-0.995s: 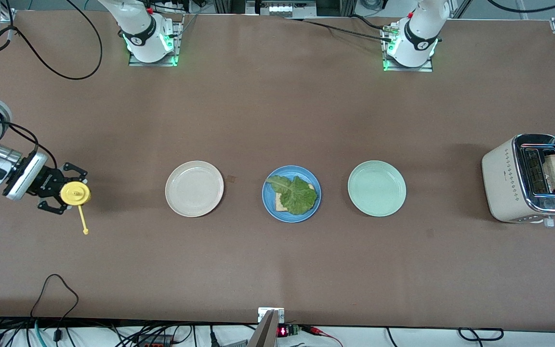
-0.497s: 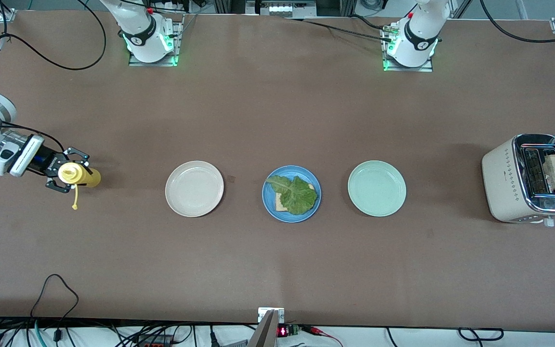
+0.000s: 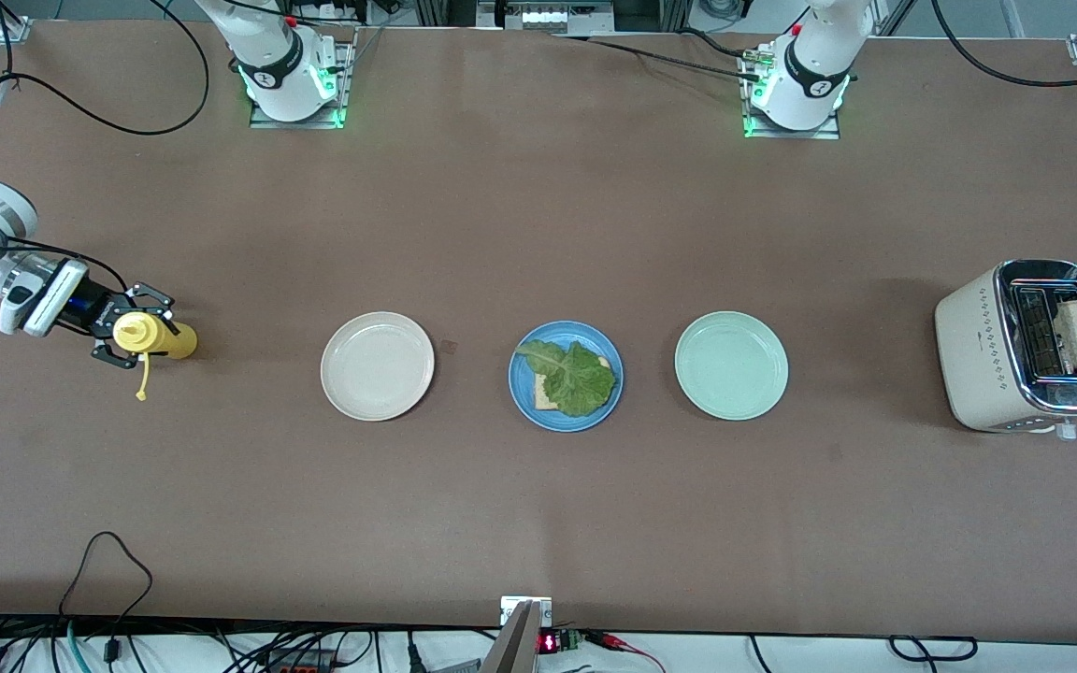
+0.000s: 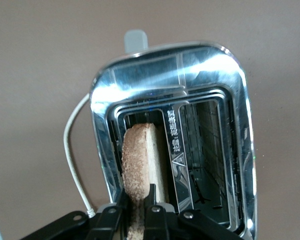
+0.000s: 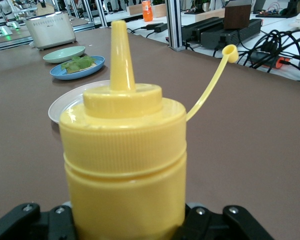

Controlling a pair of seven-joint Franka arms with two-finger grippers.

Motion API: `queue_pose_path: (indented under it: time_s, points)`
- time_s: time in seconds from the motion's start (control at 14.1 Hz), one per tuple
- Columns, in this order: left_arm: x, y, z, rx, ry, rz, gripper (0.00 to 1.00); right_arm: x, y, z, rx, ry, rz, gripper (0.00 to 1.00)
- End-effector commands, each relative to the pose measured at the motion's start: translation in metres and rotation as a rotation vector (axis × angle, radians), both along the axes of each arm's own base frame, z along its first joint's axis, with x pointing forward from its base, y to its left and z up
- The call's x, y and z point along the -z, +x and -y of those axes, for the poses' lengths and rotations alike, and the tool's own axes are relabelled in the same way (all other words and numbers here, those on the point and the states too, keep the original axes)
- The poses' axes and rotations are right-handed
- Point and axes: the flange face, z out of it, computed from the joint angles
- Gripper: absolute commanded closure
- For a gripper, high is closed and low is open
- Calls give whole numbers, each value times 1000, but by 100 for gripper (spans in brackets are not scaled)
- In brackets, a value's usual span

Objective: Make sandwich in blue plate with both arms
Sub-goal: 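Grasp the second bread slice with the left gripper and lift it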

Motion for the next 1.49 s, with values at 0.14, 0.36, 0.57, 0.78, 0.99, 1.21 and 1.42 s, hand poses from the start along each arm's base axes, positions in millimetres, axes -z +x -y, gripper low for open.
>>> queue_pose_path:
  time_s: [0.14,0.36,0.57,0.78,0.99,1.21,1.42]
  points:
    - [-116,-3,71,96,-9,44,99,2,-1,-1,6,31,48,100]
    - [-157,-3,133,185,-93,-74,99,0,-1,1,9,35,48,1]
    - [-154,4,241,338,-147,-174,99,-11,1,2,5,35,49,0]
    - [-121,11,352,359,-216,-267,99,-19,-11,25,-11,-10,43,0]
    - [-78,17,444,214,-444,-376,99,-37,-15,48,-41,-82,52,0]
    - [-59,29,511,92,-640,-356,99,-54,-23,61,-136,-192,21,0]
    - [-24,48,545,14,-826,-339,100,-93,-33,80,-224,-358,-81,0]
